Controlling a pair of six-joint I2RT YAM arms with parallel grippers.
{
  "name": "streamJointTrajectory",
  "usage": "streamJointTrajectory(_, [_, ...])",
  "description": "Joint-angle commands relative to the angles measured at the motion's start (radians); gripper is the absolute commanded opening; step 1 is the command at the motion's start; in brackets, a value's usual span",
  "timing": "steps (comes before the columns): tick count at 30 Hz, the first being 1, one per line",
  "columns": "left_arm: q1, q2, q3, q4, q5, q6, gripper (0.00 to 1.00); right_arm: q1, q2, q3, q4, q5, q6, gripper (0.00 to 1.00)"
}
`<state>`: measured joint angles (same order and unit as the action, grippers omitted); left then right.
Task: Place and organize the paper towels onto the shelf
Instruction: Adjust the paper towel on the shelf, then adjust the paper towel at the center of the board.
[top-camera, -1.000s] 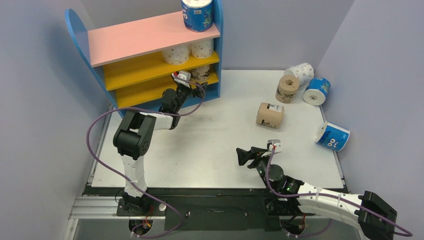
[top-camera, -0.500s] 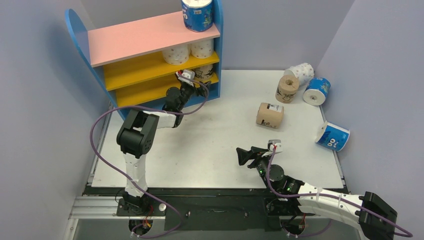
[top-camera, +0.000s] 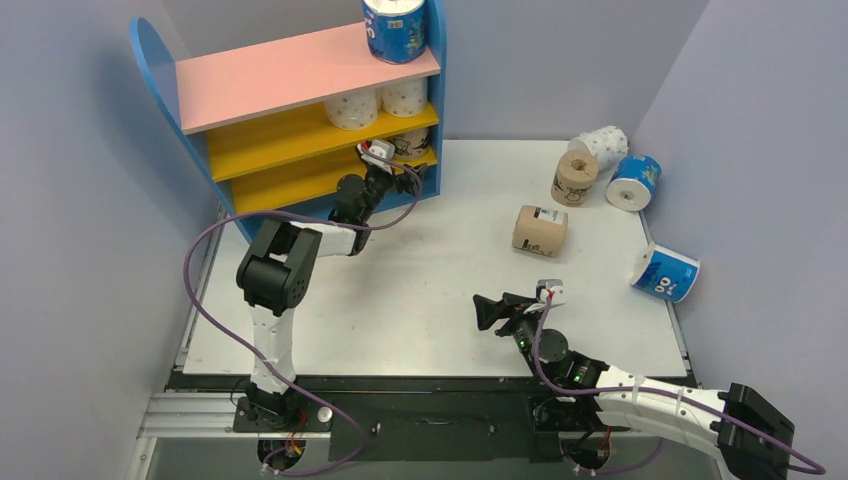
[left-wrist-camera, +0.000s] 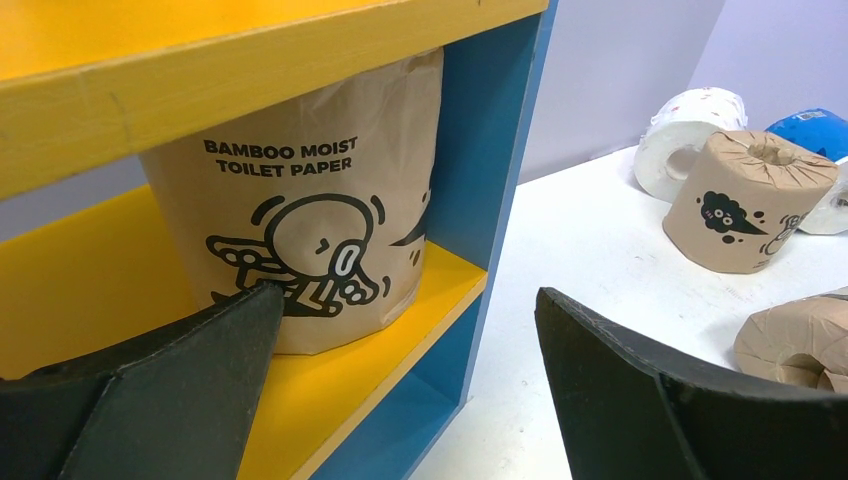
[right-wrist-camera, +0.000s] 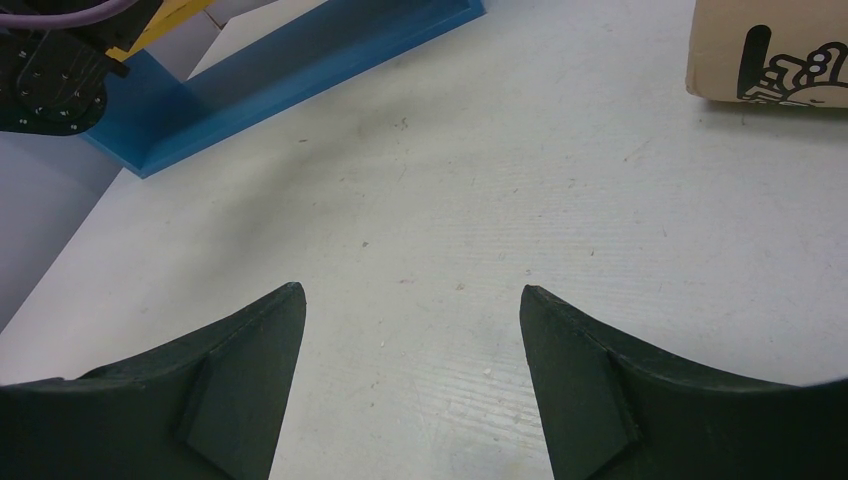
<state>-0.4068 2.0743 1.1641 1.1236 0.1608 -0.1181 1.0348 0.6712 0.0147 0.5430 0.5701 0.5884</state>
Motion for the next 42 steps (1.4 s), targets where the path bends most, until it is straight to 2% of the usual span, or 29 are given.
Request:
streamJointTrajectory(1, [-0.006, -0.033, 0.003, 0.05, 0.007, 0.006, 0.96, -0.003, -0.003, -0.009, 0.018, 0.025, 0.007, 0.74])
streamJointTrajectory(6, [-0.001, -0.122, -0.063, 0.083, -0.001, 0.007, 0.96, -0.002, 0.005, -0.009, 0.029, 0.021, 0.004, 0.74])
streamJointTrajectory(14, [-0.001, -0.349, -0.257, 0.108, -0.09, -0.001, 0.96, -0.003, 0.021, -0.009, 0.05, 0.011, -0.001, 0.74])
streamJointTrajectory(20, [-0.04, -0.587, -0.422, -0.017, -0.204, -0.005, 0.96, -0.003, 0.008, -0.008, 0.035, 0.008, -0.006, 0.74])
streamJointTrajectory(24, [-0.14, -0.776, -0.52, -0.201, -0.33, 0.014, 0.96, -0.003, 0.0, 0.007, -0.014, 0.022, 0.005, 0.75])
streamJointTrajectory(25, [-0.185, -0.831, -0.539, -0.289, -0.355, 0.012, 0.96, -0.002, 0.004, 0.019, -0.028, 0.035, 0.023, 0.75])
streamJointTrajectory(28, [-0.289, -0.935, -0.555, -0.486, -0.505, -0.036, 0.96, -0.005, 0.044, 0.077, -0.162, 0.087, 0.08, 0.76])
streamJointTrajectory(30, [-0.324, -0.991, -0.539, -0.72, -0.588, -0.116, 0.96, -0.006, 0.085, 0.146, -0.279, 0.147, 0.14, 0.76])
streamJointTrajectory(33, [-0.342, -1.053, -0.498, -0.95, -0.663, -0.28, 0.96, -0.013, 0.137, 0.291, -0.436, 0.226, 0.204, 0.8])
streamJointTrajectory(35, [-0.346, -1.068, -0.462, -1.113, -0.726, -0.389, 0.96, -0.037, 0.157, 0.385, -0.54, 0.214, 0.208, 0.83])
streamJointTrajectory(37, [-0.348, -1.077, -0.423, -1.242, -0.741, -0.473, 0.96, -0.098, 0.161, 0.473, -0.628, 0.167, 0.205, 0.83])
streamJointTrajectory(38, [-0.353, -1.079, -0.402, -1.307, -0.747, -0.502, 0.96, -0.167, 0.159, 0.53, -0.684, 0.147, 0.209, 0.83])
streamJointTrajectory(42, [-0.371, -1.082, -0.367, -1.433, -0.76, -0.639, 0.96, -0.4, 0.148, 0.673, -0.78, -0.06, 0.215, 0.83])
